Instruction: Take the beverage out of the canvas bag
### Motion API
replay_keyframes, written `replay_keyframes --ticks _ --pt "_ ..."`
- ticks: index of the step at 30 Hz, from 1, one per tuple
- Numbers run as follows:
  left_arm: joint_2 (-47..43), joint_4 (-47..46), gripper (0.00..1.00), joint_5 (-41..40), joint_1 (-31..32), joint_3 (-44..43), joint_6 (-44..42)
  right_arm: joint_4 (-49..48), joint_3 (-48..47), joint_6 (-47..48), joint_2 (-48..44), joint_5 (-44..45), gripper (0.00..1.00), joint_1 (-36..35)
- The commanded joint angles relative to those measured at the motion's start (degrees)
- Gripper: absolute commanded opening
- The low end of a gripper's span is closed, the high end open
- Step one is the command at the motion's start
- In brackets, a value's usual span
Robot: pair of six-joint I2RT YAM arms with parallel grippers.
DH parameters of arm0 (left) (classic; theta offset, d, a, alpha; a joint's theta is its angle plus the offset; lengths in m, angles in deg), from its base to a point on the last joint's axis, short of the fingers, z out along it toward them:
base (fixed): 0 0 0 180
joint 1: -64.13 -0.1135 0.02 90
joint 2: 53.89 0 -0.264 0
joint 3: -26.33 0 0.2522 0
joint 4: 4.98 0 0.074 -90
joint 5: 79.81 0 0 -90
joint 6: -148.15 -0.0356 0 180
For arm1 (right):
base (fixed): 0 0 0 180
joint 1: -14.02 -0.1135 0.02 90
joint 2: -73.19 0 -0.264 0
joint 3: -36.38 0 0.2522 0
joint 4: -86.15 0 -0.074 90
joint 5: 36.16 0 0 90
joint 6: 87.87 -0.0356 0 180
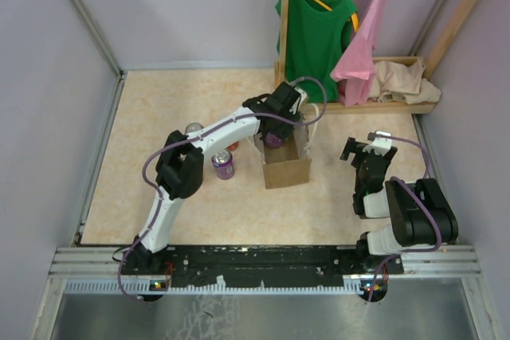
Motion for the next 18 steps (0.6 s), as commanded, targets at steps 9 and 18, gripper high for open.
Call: replay_keyframes --ticks 9,18 --pt "-14.1 2.1 0.00 6.4 0.5 -6.8 -0.1 -3.5 -1.5 0.5 0.0 0.6 0.99 0.1" --pt "-19.2 7.3 0.00 8.6 2.2 -13.9 -0.3 -3.5 -1.5 0.5 0.0 0.7 0.99 0.1"
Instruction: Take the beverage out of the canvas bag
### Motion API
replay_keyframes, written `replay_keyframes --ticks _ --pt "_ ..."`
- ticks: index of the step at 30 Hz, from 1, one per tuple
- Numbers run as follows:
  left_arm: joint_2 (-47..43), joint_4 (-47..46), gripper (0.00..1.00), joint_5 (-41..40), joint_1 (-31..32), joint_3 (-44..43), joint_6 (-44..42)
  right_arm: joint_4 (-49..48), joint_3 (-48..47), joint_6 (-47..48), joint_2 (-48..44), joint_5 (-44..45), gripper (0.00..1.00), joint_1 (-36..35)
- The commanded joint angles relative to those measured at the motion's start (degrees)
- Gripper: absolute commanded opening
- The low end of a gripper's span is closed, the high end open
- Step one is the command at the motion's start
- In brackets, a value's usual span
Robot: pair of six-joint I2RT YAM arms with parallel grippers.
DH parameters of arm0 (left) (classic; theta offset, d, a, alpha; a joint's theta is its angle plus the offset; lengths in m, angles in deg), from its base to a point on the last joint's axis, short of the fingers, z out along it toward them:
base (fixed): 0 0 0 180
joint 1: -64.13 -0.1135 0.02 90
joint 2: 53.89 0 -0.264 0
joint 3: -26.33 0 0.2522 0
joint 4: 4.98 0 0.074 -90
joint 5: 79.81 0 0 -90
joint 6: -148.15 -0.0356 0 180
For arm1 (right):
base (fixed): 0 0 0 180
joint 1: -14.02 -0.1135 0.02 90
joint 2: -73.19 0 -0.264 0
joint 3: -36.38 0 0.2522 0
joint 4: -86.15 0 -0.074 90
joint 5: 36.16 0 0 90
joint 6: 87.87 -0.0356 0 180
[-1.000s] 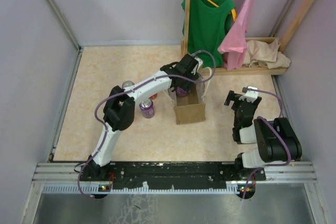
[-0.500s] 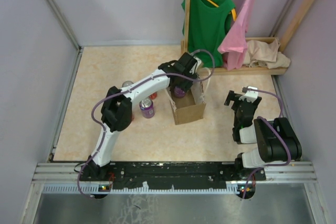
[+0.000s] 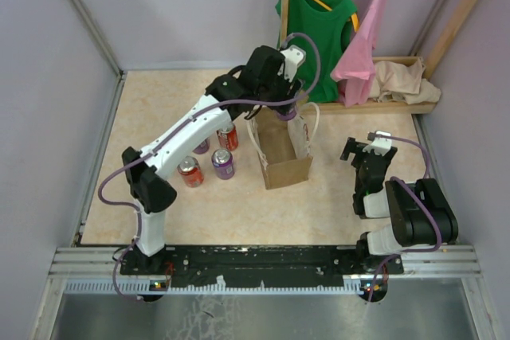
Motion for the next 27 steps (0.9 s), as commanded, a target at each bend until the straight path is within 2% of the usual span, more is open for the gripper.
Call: replay_keyframes --ticks 1,7,11,19,27 --pt "-5.0 1.7 0.00 0.5 1.6 -6.3 -0.2 -3.5 -1.5 0.6 0.0 0.6 0.99 0.0" --pt "-12.8 6.9 0.00 -6.5 3.2 -7.2 -0.9 -3.5 -1.5 0.6 0.0 0.6 0.99 0.0" --pt "-20.0 8.6 0.00 -13.4 3.6 -3.5 -0.3 -3.5 -1.5 0.5 0.0 0.6 0.99 0.1" --pt "-35.6 13.1 0.00 -25.8 3.6 14.7 7.5 -3.5 -1.5 0.5 0.0 0.6 0.99 0.0" --pt "-51.2 11.0 0.00 -22.9 3.6 37.8 17.4 -3.5 -1.5 0.6 0.0 0.6 0.99 0.0"
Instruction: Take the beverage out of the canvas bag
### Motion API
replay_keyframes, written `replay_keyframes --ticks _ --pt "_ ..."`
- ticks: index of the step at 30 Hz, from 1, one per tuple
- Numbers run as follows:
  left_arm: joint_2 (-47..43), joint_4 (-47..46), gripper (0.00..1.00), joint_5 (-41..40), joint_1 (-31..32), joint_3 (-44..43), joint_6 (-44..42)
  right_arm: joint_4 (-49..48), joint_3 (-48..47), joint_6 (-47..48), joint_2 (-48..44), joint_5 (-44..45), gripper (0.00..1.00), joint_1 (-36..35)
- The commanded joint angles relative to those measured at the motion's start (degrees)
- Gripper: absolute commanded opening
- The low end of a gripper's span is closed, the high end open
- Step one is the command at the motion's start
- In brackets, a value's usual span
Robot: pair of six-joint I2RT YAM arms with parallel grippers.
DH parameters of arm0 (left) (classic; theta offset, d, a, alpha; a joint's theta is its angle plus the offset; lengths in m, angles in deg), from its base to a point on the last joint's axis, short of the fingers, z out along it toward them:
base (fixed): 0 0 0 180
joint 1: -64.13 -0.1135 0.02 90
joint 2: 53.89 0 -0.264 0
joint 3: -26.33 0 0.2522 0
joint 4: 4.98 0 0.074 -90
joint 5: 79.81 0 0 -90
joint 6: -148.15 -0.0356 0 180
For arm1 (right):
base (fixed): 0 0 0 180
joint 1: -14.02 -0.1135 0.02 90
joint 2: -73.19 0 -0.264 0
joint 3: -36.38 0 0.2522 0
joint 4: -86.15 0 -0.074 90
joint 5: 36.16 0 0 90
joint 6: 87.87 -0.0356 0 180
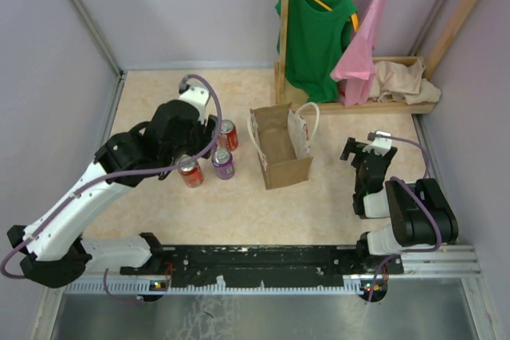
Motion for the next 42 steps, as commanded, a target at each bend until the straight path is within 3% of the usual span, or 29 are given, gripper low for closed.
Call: replay_keyframes --ticks 1,8,19,27,31,36,42 --pt "-7.6 -4.0 0.00 0.5 0.1 9.5 7.3 -3.5 -1.5 0.5 0.0 0.7 0.99 0.0" --pt "-14.4 -10.0 0.00 2.7 0.0 25.1 10.8 -3.5 -1.5 0.5 0.0 0.6 0.99 0.0" --pt "-9.8 -23.1 0.00 5.3 0.1 40.9 13.5 -3.5 -1.5 0.5 0.0 0.7 0.99 0.0" --pt "-6.8 -26.9 0.00 3.2 -0.1 45.9 15.2 -3.5 -1.5 0.6 0.0 0.6 0.99 0.0" --pt "-6.1 -28.7 0.13 4.0 0.0 47.8 15.4 -3.5 -1.5 0.6 0.0 0.6 0.99 0.0" --pt "-4.1 -28.8 0.21 3.7 -0.1 49.4 16.8 -3.5 -1.5 0.5 0.0 0.6 0.99 0.0" --pt "-0.1 -26.7 0.57 3.7 0.0 48.0 17.5 -3.5 -1.5 0.5 0.0 0.7 0.99 0.0"
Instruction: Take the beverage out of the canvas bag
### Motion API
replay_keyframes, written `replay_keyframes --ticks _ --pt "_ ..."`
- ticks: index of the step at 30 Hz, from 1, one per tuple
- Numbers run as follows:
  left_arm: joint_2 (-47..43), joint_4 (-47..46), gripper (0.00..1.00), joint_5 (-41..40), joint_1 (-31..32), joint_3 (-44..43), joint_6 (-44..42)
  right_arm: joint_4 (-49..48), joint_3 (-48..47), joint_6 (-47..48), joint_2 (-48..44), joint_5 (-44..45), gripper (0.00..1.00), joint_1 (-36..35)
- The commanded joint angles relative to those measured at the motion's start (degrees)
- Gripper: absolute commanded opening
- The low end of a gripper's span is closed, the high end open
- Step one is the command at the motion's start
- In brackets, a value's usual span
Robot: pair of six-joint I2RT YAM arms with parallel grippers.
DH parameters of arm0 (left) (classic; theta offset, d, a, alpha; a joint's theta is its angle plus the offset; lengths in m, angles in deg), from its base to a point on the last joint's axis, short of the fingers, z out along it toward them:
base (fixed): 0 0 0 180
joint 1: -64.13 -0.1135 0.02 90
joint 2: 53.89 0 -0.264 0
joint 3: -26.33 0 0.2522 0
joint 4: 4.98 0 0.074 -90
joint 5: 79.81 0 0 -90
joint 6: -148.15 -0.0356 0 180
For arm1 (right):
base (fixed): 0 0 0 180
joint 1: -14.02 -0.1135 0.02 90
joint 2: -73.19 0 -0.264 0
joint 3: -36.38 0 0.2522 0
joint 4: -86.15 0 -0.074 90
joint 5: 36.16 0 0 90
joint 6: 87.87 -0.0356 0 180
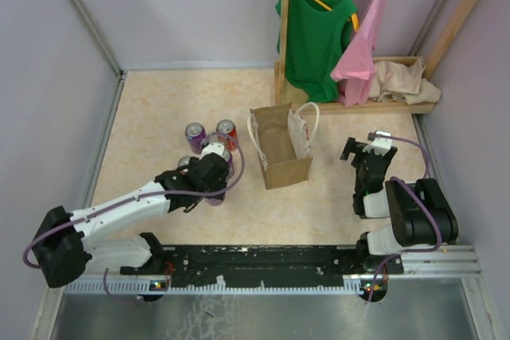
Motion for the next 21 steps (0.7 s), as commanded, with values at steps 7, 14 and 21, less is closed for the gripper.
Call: replay_keyframes --ticks 7,14,21 --pt "4.1 2.2 1.00 0.0 -0.1 -3.9 1.9 -3.6 -1.5 0.6 0.0 0.7 0.99 0.0" --pt "-1.8 3.6 1.00 3.6 0.0 -8.2 1.5 -3.5 -1.5 0.5 0.0 0.6 0.99 0.0" --pt "-9.1 -0.5 1.00 1.0 -0.6 -14.6 -4.5 -3.5 -1.5 0.6 0.0 0.7 0.99 0.0"
